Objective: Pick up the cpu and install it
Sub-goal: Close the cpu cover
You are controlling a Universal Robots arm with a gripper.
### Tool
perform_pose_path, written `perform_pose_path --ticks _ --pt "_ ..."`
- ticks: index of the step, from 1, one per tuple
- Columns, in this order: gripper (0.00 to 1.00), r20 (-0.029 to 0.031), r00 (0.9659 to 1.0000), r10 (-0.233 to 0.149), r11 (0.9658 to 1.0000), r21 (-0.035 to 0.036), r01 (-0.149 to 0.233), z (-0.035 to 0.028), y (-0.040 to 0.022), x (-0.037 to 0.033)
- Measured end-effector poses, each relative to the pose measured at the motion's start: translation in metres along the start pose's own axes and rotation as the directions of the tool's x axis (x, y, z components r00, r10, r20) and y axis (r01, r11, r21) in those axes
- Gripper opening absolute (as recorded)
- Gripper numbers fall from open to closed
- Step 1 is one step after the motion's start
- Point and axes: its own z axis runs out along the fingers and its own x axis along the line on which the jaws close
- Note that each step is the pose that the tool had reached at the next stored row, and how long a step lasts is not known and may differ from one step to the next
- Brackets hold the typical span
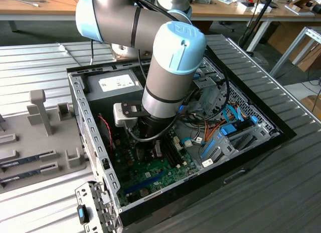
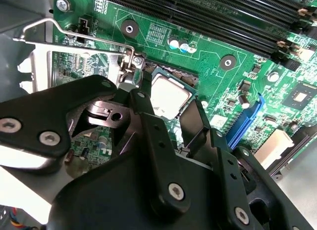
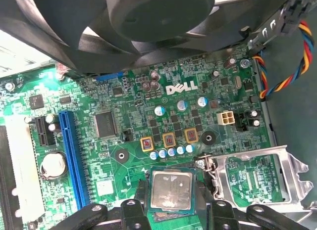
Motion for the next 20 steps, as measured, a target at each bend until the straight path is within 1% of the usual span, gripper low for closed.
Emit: perform_pose_path --ticks 8,9,10,20 --pt "0.5 -0.0002 1.0 -0.005 1.0 0.0003 0.005 0.0003 0.0 0.0" --pt "0.49 -0.0002 1.0 -0.005 1.0 0.0003 0.005 0.0004 0.0 0.0" --pt "0.4 -0.0003 1.0 -0.005 1.0 0.0004 0.005 0.0004 0.0 0.0" --pt "0.4 -0.0002 1.0 -0.006 1.0 0.0003 0.006 0.0005 0.0 0.0001"
